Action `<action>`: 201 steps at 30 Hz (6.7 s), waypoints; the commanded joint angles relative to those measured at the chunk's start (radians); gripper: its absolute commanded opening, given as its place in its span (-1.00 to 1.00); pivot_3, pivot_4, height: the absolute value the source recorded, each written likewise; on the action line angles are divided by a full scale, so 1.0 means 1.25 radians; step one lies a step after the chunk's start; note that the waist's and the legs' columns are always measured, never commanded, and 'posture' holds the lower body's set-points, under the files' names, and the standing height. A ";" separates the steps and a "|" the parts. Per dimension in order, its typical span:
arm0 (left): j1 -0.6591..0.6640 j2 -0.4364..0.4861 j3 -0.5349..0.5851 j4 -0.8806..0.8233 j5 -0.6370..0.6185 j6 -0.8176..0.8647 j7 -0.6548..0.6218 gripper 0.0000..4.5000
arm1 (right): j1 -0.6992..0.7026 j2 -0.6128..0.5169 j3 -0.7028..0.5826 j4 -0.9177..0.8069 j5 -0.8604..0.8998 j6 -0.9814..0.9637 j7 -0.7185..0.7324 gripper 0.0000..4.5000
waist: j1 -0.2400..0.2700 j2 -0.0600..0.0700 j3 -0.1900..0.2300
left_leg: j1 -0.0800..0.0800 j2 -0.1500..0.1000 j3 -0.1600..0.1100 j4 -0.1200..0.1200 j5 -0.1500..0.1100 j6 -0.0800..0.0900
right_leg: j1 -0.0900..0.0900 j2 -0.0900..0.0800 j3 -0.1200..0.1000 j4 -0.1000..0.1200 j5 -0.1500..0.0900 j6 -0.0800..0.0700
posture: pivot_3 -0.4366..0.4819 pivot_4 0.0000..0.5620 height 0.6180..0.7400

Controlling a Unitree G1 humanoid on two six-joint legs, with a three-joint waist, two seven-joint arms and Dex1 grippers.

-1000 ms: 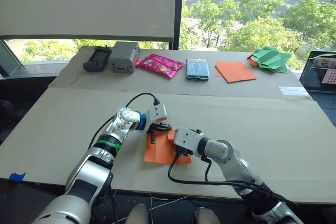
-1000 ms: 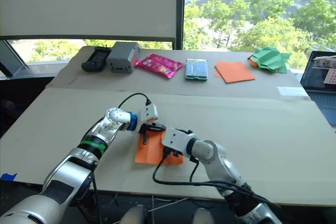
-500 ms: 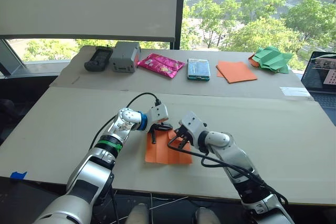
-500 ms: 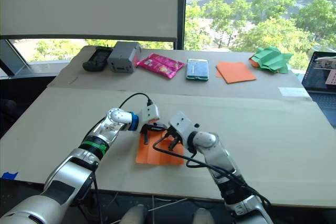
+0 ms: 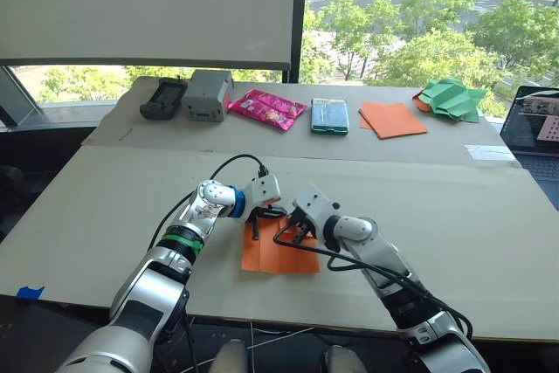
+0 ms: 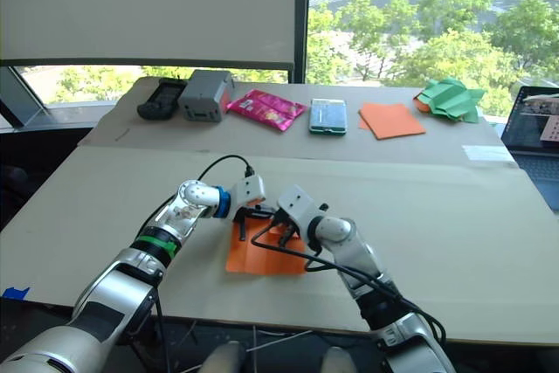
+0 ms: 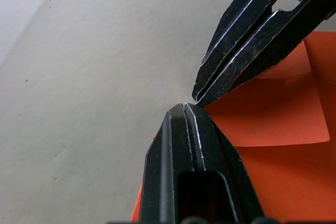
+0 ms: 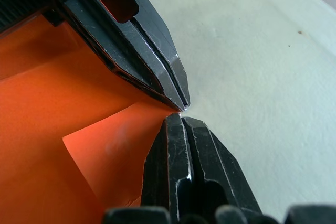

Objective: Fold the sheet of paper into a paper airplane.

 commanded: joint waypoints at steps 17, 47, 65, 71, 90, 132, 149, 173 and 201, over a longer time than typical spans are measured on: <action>0.026 0.008 -0.031 0.020 0.041 0.014 -0.015 -1.00 | 0.076 -0.056 0.131 -0.038 -0.087 0.084 0.034 -0.99 | 0.000 -0.001 -0.010 | 0.000 0.000 0.000 0.000 -0.002 -0.003 | 0.000 0.000 0.000 0.000 -0.002 -0.002 | -0.05 -0.47 0.38; 0.036 0.009 -0.033 0.012 0.045 0.016 -0.028 -1.00 | 0.220 -0.128 0.065 -0.129 -0.042 0.182 0.032 -0.99 | 0.008 -0.006 -0.018 | 0.001 0.000 0.000 0.000 -0.004 -0.006 | 0.003 -0.001 -0.001 0.000 -0.006 -0.002 | -0.05 -0.47 0.38; 0.034 0.008 -0.032 0.016 0.044 0.015 -0.025 -1.00 | 0.289 -0.171 0.004 -0.256 -0.002 0.241 0.006 -0.99 | 0.014 -0.009 -0.016 | 0.001 0.000 0.000 0.000 -0.005 -0.008 | 0.004 -0.002 -0.002 -0.002 -0.006 -0.001 | -0.05 -0.47 0.38; 0.027 0.007 -0.019 0.004 0.037 0.018 -0.016 -1.00 | 0.255 -0.115 -0.111 -0.396 0.092 0.135 0.011 -0.99 | 0.014 -0.007 -0.013 | 0.000 0.000 0.000 0.000 -0.005 -0.008 | 0.003 -0.002 -0.002 -0.003 -0.006 -0.001 | -0.05 -0.47 0.38; 0.218 0.122 0.142 -0.404 -0.092 0.280 0.041 -1.00 | 0.097 -0.040 0.049 -0.167 0.079 0.028 -0.005 -0.99 | -0.008 -0.001 0.003 | -0.003 0.000 0.000 -0.003 -0.001 -0.002 | -0.002 -0.002 -0.002 -0.001 -0.006 -0.002 | -0.05 -0.47 0.38; 0.334 0.111 0.218 -0.627 -0.355 0.571 0.198 -0.99 | 0.104 -0.027 0.055 -0.102 0.050 0.011 -0.040 -1.00 | -0.015 -0.003 0.004 | -0.001 0.000 -0.001 -0.003 -0.005 -0.007 | -0.001 -0.001 -0.001 -0.001 -0.006 -0.002 | -0.05 -0.47 0.38; 0.334 0.140 0.095 -0.543 -0.248 0.475 0.168 -0.99 | 0.047 0.043 -0.033 -0.064 0.092 -0.035 -0.077 -1.00 | -0.014 -0.003 0.005 | -0.001 0.000 -0.001 -0.003 -0.005 -0.008 | -0.002 -0.001 -0.002 -0.001 -0.006 -0.002 | -0.05 -0.47 0.38; 0.335 0.158 0.102 -0.557 -0.233 0.439 0.131 -0.60 | -0.028 0.089 0.023 0.118 0.025 -0.046 -0.069 -1.00 | -0.016 0.000 0.005 | -0.001 0.000 -0.001 -0.003 -0.005 -0.007 | -0.002 -0.001 -0.002 0.000 -0.006 -0.002 | -0.05 -0.47 0.38; 0.171 0.080 0.111 -0.360 -0.231 0.406 0.136 -0.99 | -0.022 0.086 0.011 0.115 0.025 -0.029 -0.084 -1.00 | -0.016 -0.001 0.005 | -0.001 0.000 -0.001 -0.003 -0.004 -0.007 | -0.001 -0.001 -0.002 0.000 -0.006 -0.002 | -0.05 -0.47 0.38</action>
